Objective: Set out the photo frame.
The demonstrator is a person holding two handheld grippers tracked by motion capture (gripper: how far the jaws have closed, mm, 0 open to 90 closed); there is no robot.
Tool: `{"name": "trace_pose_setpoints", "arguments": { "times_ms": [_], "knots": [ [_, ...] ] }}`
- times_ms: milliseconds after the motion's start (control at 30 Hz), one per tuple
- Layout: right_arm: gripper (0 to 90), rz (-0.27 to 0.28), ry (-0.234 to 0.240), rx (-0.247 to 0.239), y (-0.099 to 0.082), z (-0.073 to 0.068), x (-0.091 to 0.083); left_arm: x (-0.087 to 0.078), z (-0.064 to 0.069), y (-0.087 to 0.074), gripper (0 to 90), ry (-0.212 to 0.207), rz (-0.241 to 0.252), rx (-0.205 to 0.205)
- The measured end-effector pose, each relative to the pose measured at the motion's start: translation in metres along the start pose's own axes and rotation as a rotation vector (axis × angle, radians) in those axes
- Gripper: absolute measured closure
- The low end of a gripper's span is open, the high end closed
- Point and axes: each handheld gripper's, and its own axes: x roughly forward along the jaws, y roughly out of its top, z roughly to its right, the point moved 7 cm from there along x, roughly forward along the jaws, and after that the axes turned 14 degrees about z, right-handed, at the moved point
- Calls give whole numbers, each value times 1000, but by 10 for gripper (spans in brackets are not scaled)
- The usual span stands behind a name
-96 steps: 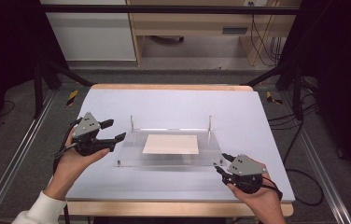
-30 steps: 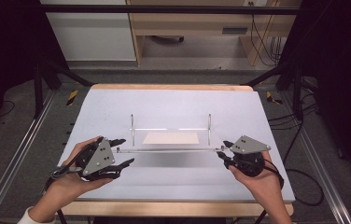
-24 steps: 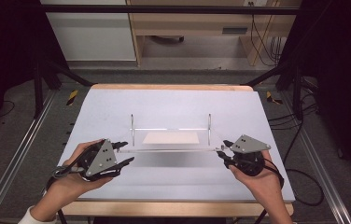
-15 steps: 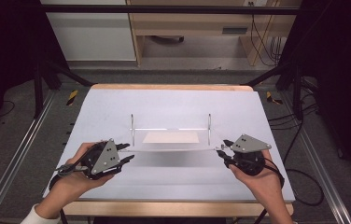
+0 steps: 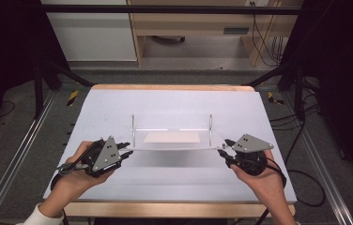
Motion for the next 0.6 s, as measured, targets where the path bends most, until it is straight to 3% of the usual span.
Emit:
{"name": "trace_pose_setpoints", "arguments": {
  "times_ms": [367, 600],
  "knots": [
    [552, 38, 20, -27, 2, 1, 14, 1, -9, 5, 715, -6, -6, 2],
    [560, 41, 9, -33, 11, 7, 18, 4, -22, 11, 707, 5, 0, -9]
  ]
}}
